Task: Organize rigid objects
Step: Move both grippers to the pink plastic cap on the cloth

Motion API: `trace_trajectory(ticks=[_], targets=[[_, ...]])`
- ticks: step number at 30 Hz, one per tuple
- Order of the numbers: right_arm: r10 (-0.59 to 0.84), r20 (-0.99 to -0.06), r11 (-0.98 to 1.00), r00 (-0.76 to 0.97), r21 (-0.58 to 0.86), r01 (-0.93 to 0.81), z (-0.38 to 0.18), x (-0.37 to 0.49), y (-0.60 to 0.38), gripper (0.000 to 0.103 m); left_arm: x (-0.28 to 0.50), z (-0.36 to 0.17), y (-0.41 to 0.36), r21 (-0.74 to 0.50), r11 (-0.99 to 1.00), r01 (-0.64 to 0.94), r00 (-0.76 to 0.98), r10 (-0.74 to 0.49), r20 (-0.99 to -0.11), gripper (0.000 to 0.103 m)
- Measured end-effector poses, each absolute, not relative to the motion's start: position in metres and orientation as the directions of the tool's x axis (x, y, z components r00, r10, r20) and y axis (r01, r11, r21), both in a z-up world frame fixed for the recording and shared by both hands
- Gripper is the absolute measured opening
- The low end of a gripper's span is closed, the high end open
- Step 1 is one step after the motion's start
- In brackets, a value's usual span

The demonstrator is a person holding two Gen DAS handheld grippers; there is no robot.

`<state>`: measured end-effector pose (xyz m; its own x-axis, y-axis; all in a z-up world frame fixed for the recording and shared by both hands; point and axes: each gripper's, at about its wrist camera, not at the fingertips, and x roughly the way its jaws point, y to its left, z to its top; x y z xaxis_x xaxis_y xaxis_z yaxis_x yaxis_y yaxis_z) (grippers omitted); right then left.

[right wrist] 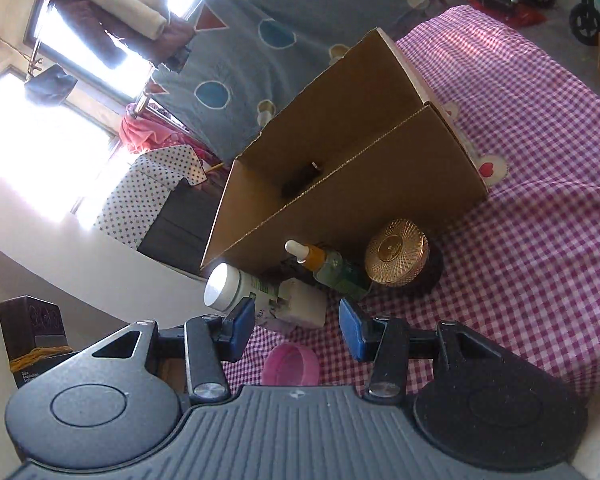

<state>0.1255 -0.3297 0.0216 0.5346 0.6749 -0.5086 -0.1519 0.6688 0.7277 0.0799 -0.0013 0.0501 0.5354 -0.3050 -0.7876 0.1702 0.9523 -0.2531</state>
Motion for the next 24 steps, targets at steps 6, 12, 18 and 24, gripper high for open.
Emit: trace_trajectory(ticks=[6,12,18,24], targets=[[0.684,-0.523,0.676,0.509,0.716,-0.174,0.019,0.119,-0.319,0.050,0.062,0.036,0.000,-0.232,0.960,0.155,0.525,-0.279,-0.804,0.092],[0.693,-0.537,0.680,0.481,0.708,-0.188,0.017,0.117,-0.306,0.050,0.050,0.031,-0.001,-0.178,0.970,0.166,0.538,-0.240,-0.808,0.093],[0.691,-0.544,0.684,0.477,0.704,-0.188,0.016,0.117,-0.303,0.051,0.042,0.023,-0.003,-0.152,0.972,0.182,0.541,-0.228,-0.809,0.094],[0.681,-0.555,0.696,0.478,0.694,-0.185,0.015,0.116,-0.302,0.051,0.037,0.017,-0.002,-0.147,0.969,0.196,0.536,-0.232,-0.812,0.095]])
